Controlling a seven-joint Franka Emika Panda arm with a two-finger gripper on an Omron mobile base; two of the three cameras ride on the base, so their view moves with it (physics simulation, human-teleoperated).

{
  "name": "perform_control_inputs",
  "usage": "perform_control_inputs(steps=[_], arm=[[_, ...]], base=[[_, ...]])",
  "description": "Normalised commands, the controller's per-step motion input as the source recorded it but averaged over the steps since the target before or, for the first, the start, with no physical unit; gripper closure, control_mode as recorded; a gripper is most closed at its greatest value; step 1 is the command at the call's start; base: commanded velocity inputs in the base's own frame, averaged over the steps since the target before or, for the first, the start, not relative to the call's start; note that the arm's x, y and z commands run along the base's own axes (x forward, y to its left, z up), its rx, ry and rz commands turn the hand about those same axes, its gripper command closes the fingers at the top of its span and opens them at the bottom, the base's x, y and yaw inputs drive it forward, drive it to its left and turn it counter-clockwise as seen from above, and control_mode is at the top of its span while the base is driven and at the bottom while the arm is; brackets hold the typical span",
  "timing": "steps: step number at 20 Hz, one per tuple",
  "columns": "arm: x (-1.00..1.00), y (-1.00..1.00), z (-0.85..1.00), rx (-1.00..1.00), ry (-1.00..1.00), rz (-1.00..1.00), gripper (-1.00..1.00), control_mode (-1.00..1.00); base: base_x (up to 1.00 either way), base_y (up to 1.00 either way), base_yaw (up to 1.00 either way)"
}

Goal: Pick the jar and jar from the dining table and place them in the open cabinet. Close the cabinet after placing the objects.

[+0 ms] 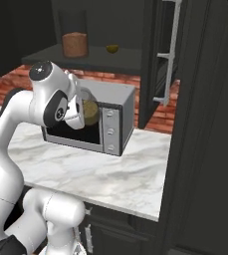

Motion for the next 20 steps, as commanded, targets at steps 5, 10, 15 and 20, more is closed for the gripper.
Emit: perform_control_inputs(steps=[5,10,15,20], arm=[[0.0,0.0,0.0,0.0,0.0,0.0,1.0,1.0],[0.0,0.0,0.0,0.0,0.0,0.0,1.0,1.0],[0.0,0.0,0.0,0.0,0.0,0.0,1.0,1.0],[0.0,0.0,0.0,0.0,0.0,0.0,1.0,1.0]], base=[[0.13,0.0,-0.12],[0.27,0.06,-0.14],[0.23,0.19,-0.16],[0.08,0.19,-0.06]])
